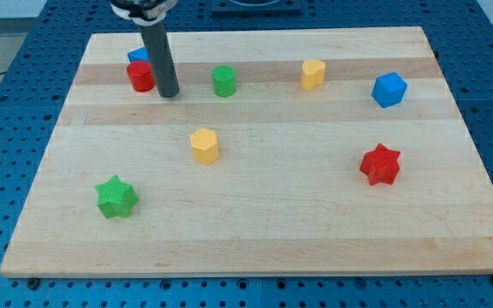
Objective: Separate blue triangle from the red circle
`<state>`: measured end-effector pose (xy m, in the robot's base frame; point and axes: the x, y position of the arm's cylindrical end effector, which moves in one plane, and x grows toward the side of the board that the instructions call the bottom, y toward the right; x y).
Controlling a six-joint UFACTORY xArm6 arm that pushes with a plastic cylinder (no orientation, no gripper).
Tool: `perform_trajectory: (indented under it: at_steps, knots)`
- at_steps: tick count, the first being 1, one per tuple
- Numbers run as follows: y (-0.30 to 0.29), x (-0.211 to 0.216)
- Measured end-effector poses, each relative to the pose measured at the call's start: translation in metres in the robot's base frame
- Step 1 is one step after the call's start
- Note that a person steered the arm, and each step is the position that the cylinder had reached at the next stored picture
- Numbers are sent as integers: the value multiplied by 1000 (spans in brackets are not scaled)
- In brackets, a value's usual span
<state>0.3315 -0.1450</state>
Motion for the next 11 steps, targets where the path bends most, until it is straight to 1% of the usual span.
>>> perform_trajectory:
  at_steps: [1,2,3,4,6,7,8,9,10,11]
  knots:
    - [-37,-21]
    - [-58,-38]
    - [-58,-38]
    - [-59,-58]
    - [-59,-81]
    - [-71,-113]
    - [-61,-135]
    - [-18,-114]
    - [16,-72]
    - [18,-19]
